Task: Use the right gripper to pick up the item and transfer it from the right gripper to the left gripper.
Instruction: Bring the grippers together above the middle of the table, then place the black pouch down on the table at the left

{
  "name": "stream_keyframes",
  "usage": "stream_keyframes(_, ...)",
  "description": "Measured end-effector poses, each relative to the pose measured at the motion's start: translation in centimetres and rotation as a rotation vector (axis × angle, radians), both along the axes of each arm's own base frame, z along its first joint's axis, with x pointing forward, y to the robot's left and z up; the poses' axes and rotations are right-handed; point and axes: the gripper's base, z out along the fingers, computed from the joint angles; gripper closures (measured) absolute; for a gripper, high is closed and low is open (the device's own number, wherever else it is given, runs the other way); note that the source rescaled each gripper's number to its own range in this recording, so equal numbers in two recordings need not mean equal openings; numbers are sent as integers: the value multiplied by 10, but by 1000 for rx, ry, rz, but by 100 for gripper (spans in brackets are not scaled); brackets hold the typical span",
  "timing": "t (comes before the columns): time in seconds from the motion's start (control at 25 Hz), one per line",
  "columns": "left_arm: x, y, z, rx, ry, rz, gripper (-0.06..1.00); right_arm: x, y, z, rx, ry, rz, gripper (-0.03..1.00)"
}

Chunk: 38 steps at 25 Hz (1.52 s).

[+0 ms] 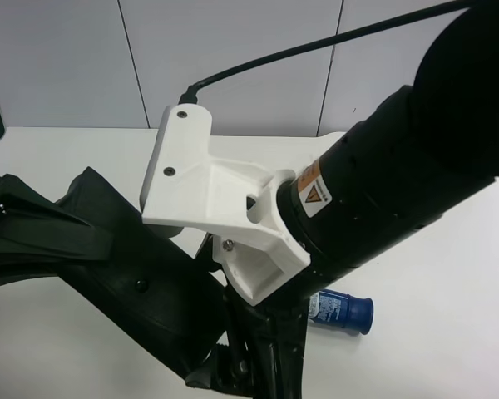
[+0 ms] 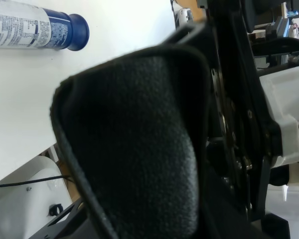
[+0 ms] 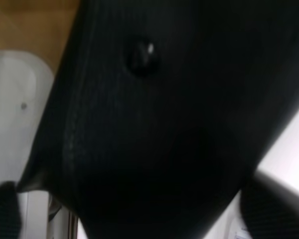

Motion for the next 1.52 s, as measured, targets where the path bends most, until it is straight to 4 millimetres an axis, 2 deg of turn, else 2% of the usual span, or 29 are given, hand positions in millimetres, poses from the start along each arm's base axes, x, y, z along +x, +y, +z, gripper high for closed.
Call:
stream_keyframes(0.16,0,0,0,0,0,0,93,0,-3,-1,-29,-8,4,-2)
stream_keyframes(0.44,0,0,0,0,0,0,93,-8,-35,24,-109,-38,-81,-3)
stream_keyframes(0.6,0,0,0,-1,1,1,93,-20,-65,46,-127,-36,-175,-3)
stream_keyframes(0.88,0,0,0,-1,1,1,94,-56,-129,84,-65,25,-301,-3)
stream_keyframes(1.16,0,0,0,-1,1,1,94,-93,-200,112,212,-43,-380,-3)
stream_keyframes(1.28,0,0,0,0,0,1,94,-106,-229,106,302,-87,-420,-3)
stream_keyframes(1.4,0,0,0,0,0,1,94,-113,-248,84,329,-111,-449,-3)
stream_keyframes(1.52,0,0,0,0,0,1,94,-116,-258,59,352,-120,-494,-3)
